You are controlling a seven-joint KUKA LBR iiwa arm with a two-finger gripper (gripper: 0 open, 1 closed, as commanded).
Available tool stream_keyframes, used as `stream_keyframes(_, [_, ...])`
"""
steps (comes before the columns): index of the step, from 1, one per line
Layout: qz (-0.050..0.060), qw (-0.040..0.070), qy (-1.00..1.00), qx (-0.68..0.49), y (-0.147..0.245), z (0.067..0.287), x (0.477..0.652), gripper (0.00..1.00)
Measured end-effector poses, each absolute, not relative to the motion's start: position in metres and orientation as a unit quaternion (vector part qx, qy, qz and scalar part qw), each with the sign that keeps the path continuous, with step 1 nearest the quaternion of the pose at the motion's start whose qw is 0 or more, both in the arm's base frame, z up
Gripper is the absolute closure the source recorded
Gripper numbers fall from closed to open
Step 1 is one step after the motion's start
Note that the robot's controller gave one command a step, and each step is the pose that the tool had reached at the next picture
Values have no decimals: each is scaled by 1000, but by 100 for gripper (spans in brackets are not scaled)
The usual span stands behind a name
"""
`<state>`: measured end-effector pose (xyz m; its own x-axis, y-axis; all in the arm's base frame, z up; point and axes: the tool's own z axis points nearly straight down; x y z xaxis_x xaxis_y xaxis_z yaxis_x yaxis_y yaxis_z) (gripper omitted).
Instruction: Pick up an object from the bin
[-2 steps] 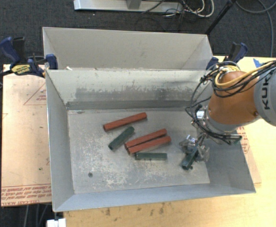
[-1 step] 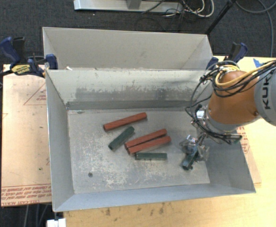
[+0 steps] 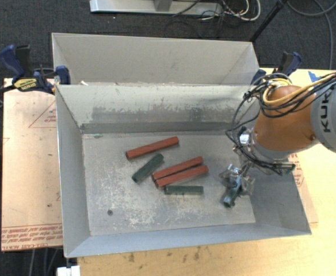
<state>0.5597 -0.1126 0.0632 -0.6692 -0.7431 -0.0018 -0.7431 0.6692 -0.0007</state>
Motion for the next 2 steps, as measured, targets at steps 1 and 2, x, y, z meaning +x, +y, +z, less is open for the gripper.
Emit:
stream_keyframes(1, [0,2,914,-405,-113,73,559,100])
stream_keyframes(2, [0,2,914,-405,-112,81,560,100])
